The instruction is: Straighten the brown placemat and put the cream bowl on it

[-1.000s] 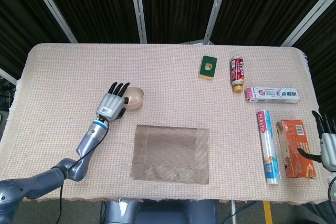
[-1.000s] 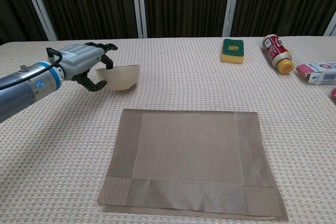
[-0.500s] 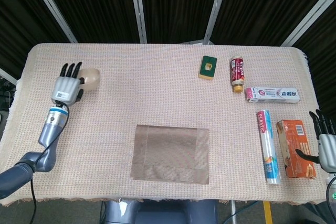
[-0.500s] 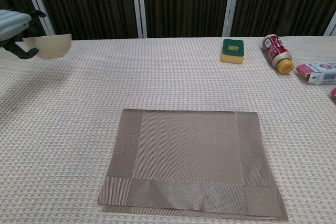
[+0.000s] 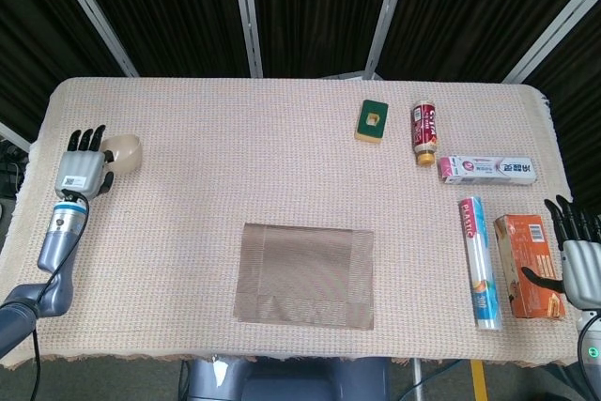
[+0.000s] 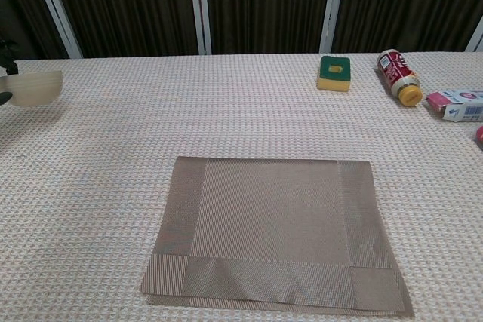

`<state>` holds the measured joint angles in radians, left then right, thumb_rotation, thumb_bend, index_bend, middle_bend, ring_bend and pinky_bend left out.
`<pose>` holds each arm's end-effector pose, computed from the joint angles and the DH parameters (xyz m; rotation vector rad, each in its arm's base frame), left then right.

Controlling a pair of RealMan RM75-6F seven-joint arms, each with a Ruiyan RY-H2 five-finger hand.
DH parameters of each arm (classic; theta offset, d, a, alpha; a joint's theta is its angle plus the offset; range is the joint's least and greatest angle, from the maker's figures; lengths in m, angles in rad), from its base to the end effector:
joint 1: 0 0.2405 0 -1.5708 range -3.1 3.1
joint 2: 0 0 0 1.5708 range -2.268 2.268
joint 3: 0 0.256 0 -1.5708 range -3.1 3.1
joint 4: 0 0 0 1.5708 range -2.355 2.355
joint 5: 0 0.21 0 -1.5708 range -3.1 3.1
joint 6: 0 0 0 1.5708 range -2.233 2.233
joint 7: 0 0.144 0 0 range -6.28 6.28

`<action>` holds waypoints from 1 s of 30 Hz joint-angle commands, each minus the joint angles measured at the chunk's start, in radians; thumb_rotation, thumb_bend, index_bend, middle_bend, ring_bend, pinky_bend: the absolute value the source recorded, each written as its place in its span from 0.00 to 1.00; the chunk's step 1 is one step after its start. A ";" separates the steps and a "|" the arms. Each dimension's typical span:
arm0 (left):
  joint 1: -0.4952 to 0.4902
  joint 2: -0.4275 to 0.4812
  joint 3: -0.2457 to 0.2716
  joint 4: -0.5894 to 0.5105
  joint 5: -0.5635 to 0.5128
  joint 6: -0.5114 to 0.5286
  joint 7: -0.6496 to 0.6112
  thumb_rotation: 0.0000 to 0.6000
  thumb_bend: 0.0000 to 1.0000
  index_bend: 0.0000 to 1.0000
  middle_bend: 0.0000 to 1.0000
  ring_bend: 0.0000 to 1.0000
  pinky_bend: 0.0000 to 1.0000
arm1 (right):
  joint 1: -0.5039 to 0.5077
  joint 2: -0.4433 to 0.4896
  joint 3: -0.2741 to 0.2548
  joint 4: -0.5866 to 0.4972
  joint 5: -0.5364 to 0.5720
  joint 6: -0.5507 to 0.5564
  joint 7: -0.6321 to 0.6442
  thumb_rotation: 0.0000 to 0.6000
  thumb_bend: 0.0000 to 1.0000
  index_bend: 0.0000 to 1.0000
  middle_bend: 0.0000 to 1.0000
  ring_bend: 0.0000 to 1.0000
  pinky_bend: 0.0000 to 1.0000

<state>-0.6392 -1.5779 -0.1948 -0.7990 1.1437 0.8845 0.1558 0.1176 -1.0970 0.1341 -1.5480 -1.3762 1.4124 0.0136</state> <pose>-0.3191 0.4055 0.0763 -1.5109 -0.7717 -0.5606 -0.3311 -0.2096 0.1843 1.2933 -0.8754 0.8427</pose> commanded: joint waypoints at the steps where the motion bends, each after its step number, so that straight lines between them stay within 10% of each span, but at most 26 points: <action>1: 0.007 -0.010 0.008 0.005 -0.004 -0.014 -0.003 1.00 0.34 0.23 0.00 0.00 0.00 | -0.002 0.002 -0.001 -0.001 0.001 0.001 0.003 1.00 0.00 0.00 0.00 0.00 0.00; 3: 0.013 -0.006 0.010 -0.011 -0.004 -0.019 -0.009 1.00 0.17 0.02 0.00 0.00 0.00 | -0.004 0.004 -0.001 -0.001 0.001 0.004 0.007 1.00 0.00 0.00 0.00 0.00 0.00; 10: 0.041 0.056 0.025 -0.177 0.096 0.093 -0.108 1.00 0.13 0.00 0.00 0.00 0.00 | -0.010 0.009 -0.001 0.002 0.002 0.010 0.020 1.00 0.00 0.00 0.00 0.00 0.00; 22: 0.033 0.232 0.180 -0.696 0.460 0.221 -0.157 1.00 0.13 0.25 0.00 0.00 0.00 | -0.012 0.017 0.002 0.004 0.003 0.012 0.038 1.00 0.00 0.00 0.00 0.00 0.00; 30: 0.022 0.150 0.268 -0.720 0.560 0.177 -0.086 1.00 0.14 0.36 0.00 0.00 0.00 | -0.015 0.021 0.004 0.010 0.009 0.011 0.049 1.00 0.00 0.00 0.00 0.00 0.00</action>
<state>-0.6130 -1.4037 0.0535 -1.5296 1.6829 1.0725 0.0566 0.1031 -1.0766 0.1383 -1.5382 -1.3673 1.4233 0.0622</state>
